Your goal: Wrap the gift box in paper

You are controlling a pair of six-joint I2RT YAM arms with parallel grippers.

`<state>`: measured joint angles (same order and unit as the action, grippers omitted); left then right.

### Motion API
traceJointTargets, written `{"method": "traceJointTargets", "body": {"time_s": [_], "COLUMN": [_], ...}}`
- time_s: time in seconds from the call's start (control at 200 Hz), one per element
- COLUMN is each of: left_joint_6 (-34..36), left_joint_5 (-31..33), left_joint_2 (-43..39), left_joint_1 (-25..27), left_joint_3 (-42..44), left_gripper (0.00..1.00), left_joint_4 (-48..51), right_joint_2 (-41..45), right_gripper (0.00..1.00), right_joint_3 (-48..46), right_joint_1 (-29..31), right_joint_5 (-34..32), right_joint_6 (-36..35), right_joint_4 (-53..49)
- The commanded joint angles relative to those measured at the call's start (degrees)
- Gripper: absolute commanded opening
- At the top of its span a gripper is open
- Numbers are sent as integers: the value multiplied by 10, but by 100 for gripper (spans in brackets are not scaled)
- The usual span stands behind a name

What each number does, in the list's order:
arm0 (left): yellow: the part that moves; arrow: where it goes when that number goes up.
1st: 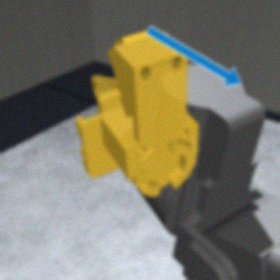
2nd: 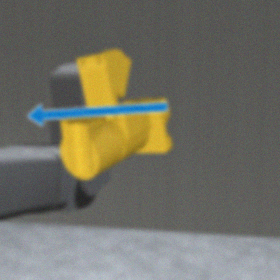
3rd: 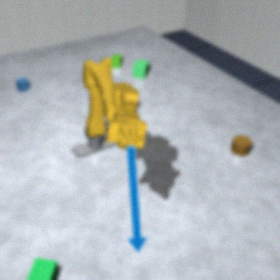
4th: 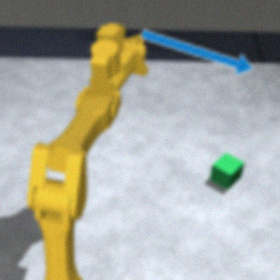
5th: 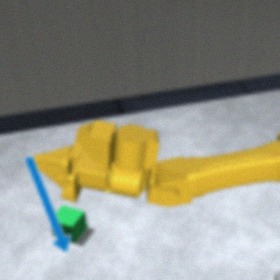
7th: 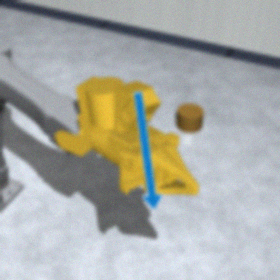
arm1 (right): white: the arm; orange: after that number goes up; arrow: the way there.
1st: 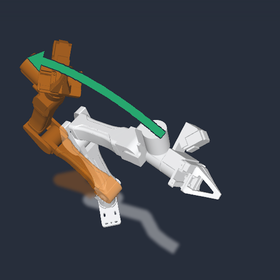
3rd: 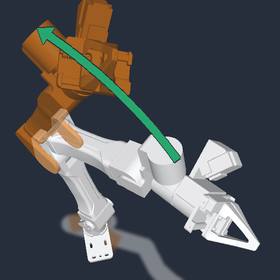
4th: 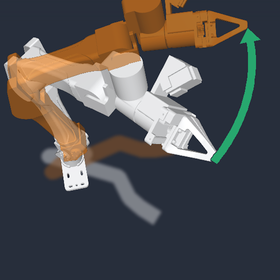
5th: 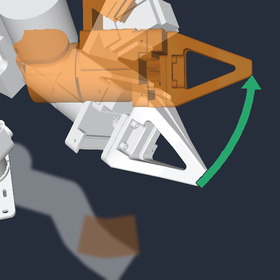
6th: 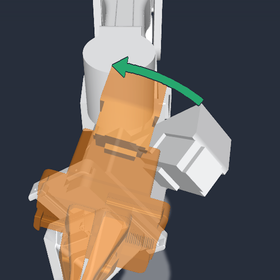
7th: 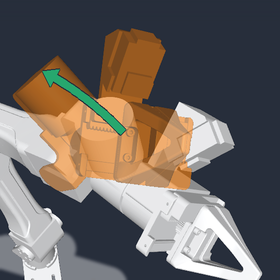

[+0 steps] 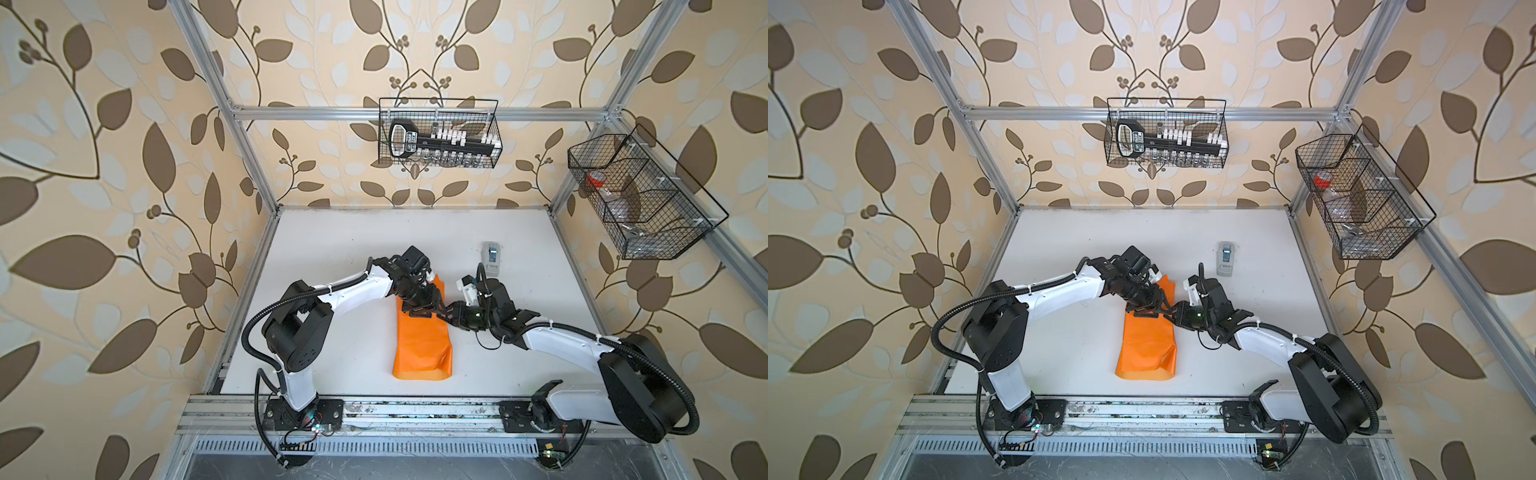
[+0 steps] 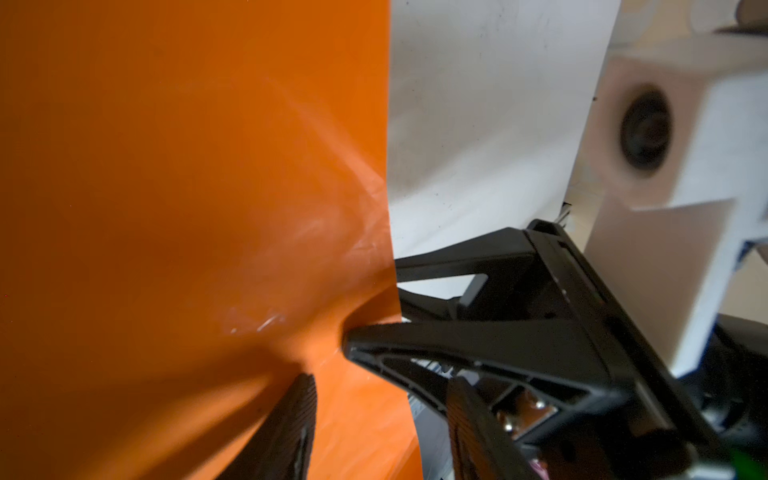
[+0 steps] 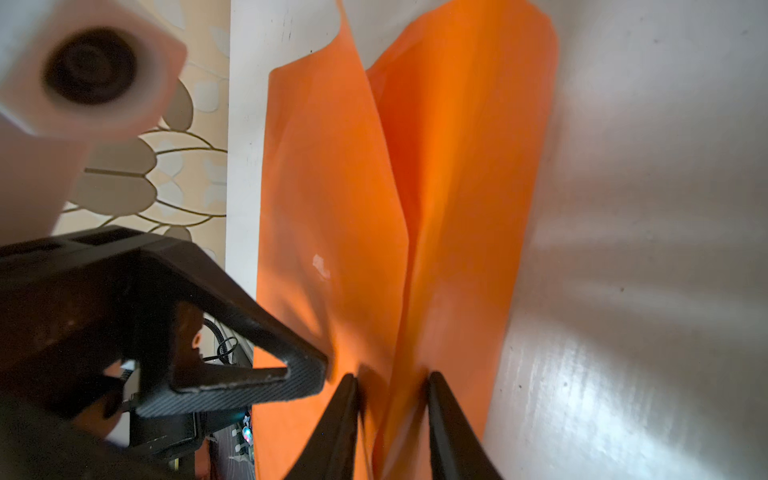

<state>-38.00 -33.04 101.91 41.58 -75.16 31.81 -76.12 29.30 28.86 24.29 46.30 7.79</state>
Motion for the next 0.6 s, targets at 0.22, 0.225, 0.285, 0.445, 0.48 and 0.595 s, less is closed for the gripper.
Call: {"method": "traceJointTargets", "body": {"time_s": [0.22, 0.225, 0.285, 0.445, 0.48, 0.595], "left_joint_6": [35, 35, 29, 25, 25, 19], "left_joint_5": [36, 36, 32, 28, 28, 26], "left_joint_2": [-51, -50, -45, -23, -17, -6], "left_joint_1": [-3, -3, -3, -4, -3, -4], "left_joint_3": [31, 33, 47, 72, 79, 102], "left_gripper": [42, 42, 41, 39, 38, 36], "left_joint_4": [60, 58, 38, 4, 0, -14], "right_joint_2": [-6, -5, -2, 8, 12, 33], "right_gripper": [28, 28, 28, 28, 28, 27], "right_joint_3": [-18, -18, -18, -11, -6, 25], "right_joint_1": [4, 4, 3, 2, -1, -26], "right_joint_5": [-17, -17, -19, -17, -17, -19], "right_joint_6": [5, 4, 4, 1, -3, -21], "right_joint_4": [-19, -19, -24, -40, -50, -99]}}
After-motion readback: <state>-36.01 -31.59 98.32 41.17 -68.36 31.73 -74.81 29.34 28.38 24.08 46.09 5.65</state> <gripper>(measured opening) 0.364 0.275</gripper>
